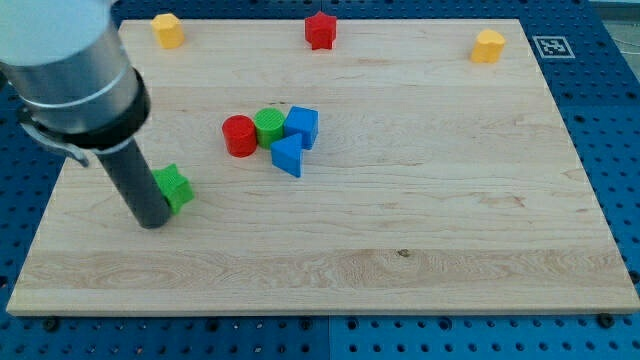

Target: Place the green star left to the red circle

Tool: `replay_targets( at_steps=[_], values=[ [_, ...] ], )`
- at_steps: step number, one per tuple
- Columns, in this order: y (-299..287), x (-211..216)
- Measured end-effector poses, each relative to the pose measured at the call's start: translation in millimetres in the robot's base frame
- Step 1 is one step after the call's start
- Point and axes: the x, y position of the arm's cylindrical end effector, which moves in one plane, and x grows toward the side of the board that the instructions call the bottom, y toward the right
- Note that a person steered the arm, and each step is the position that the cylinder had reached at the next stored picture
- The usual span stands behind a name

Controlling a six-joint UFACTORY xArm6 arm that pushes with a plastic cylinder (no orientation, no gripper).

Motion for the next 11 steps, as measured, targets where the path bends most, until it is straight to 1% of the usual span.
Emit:
replay_targets(
  at_steps=[1, 2, 3, 4, 5, 7, 8, 9, 10, 11],
  values=[
    [-3.1, -6.5],
    [3.3, 29.6],
    [38.1, 33.7],
    [41.3, -2.0],
    [41.3, -26.0],
    [-8.9, -49.3],
    [-15.1, -58.7],
    [-8.5, -28.8],
    [-35.9, -18.6],
    [-56.9, -35.1]
  ],
)
